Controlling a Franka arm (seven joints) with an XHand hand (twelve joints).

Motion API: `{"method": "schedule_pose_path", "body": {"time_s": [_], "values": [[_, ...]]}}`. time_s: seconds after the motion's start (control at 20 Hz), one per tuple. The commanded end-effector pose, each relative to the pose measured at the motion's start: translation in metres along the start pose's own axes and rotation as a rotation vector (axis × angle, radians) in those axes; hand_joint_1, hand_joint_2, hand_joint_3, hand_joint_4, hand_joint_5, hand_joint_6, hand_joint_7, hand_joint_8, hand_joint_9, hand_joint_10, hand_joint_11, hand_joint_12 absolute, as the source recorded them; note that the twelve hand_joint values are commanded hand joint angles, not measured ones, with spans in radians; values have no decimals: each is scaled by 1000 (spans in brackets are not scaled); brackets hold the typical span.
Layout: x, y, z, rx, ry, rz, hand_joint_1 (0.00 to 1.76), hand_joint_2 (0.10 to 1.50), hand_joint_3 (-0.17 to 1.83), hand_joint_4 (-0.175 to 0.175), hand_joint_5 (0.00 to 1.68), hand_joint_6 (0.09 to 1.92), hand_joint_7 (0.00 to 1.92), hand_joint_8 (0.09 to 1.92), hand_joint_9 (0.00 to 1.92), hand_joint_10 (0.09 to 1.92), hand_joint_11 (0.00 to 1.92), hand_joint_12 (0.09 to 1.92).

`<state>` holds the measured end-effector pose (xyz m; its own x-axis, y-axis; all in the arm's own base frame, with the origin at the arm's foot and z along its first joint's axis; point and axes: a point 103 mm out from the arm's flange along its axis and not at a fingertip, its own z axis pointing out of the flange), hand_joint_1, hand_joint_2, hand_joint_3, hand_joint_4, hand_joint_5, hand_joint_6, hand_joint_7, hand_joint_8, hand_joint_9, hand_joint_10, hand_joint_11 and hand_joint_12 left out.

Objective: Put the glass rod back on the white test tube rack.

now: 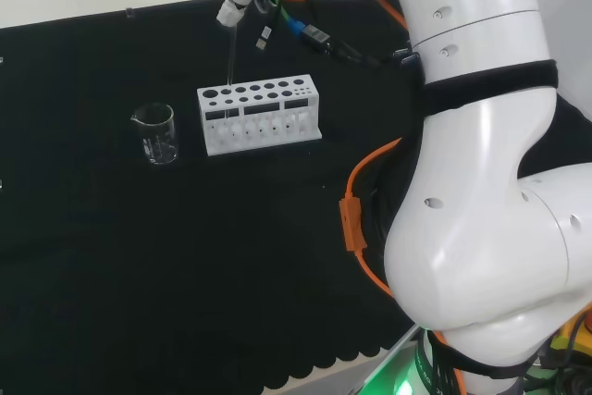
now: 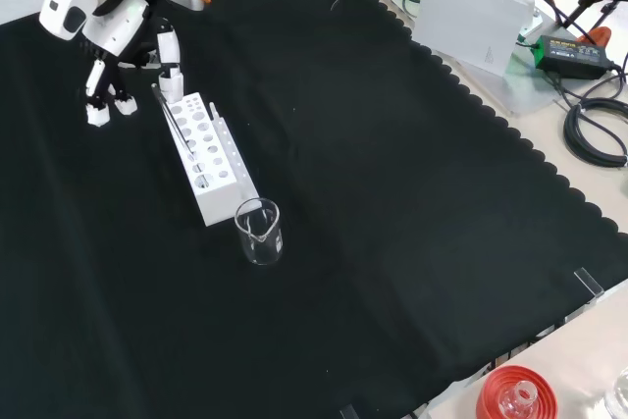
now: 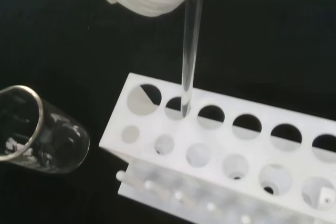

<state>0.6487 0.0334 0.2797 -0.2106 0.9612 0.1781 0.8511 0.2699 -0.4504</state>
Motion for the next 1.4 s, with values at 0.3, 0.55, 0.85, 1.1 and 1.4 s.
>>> {"method": "schedule_pose_path", "body": {"time_s": [0.3, 0.55, 0.85, 1.1, 1.4], "values": [[-10, -28, 1, 84, 70, 25, 965, 840, -175, -138, 238, 236, 927, 87, 1920, 101, 1920, 617], [-11, -40, -10, 63, 70, 16, 952, 841, -175, -133, 242, 226, 931, 87, 1920, 103, 1920, 619], [-13, -48, -15, 56, 72, 24, 949, 840, -175, -130, 251, 220, 933, 87, 1920, 103, 1920, 621], [-16, -56, -19, 41, 73, 21, 947, 840, -175, -129, 257, 217, 935, 87, 1920, 104, 1920, 623], [-23, -64, -21, 39, 76, 56, 949, 841, -175, -130, 269, 213, 942, 87, 1920, 104, 1920, 628]]}}
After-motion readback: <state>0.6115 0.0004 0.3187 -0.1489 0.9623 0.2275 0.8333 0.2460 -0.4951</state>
